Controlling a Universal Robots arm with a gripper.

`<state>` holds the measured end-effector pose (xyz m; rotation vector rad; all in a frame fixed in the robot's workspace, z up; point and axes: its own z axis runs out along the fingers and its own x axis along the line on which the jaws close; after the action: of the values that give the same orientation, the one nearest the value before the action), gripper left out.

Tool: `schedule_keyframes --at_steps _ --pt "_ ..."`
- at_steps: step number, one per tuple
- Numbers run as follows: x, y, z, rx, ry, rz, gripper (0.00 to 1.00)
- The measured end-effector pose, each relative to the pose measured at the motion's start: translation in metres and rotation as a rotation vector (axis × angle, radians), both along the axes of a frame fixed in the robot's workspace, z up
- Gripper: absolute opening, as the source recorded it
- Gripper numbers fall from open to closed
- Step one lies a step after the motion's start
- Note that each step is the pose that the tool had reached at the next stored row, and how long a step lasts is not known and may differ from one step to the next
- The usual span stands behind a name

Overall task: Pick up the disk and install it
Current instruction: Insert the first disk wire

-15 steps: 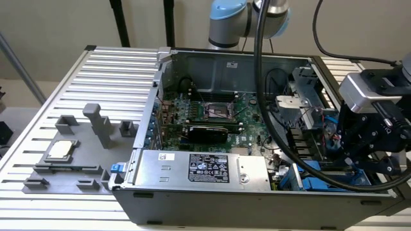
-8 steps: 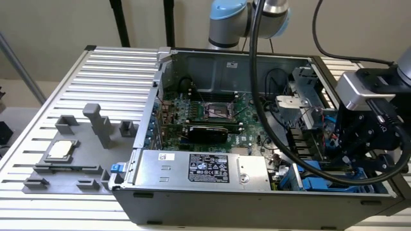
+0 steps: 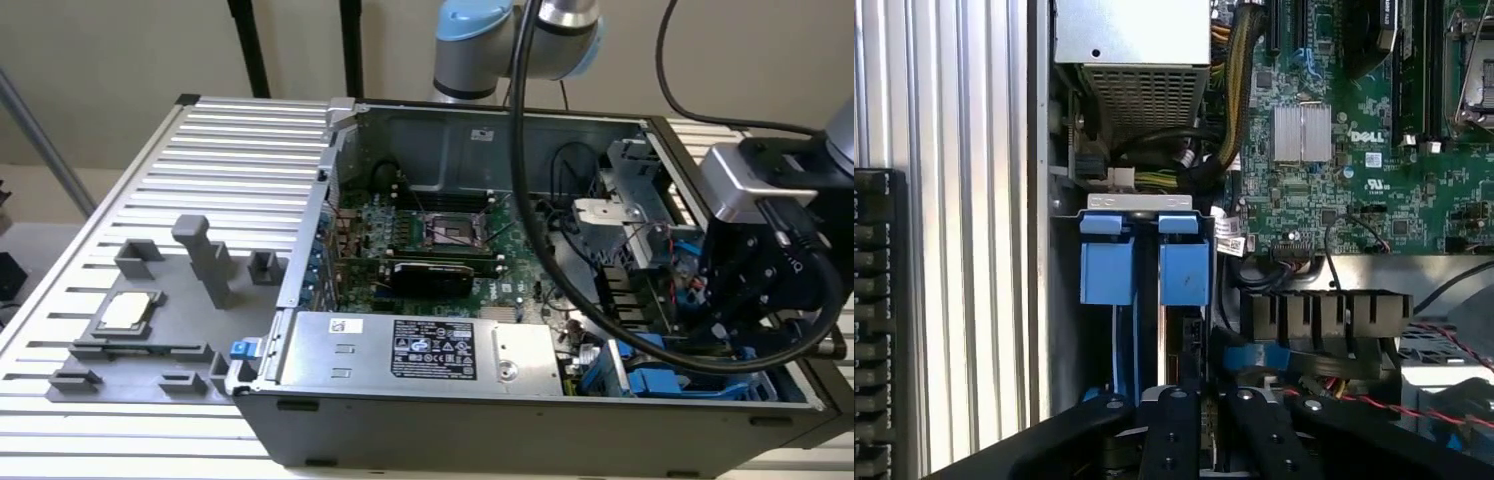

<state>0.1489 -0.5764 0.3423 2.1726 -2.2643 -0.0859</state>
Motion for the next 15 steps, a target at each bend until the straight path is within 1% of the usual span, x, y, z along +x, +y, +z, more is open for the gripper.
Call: schedule_keyframes --at_steps 3,8,13,15 --pt "0.0002 0.0 0.0 -0.0046 0.0013 -0.02 0.0" --pt "0.0003 0.0001 0.0001 -0.0169 0.0022 -0.037 0.0" --pt "0.0002 0.0029 0.0 -0.022 0.0021 -0.039 0.0" --pt "0.0002 0.0032 -0.0003 -0.0243 0.0021 -0.04 0.0"
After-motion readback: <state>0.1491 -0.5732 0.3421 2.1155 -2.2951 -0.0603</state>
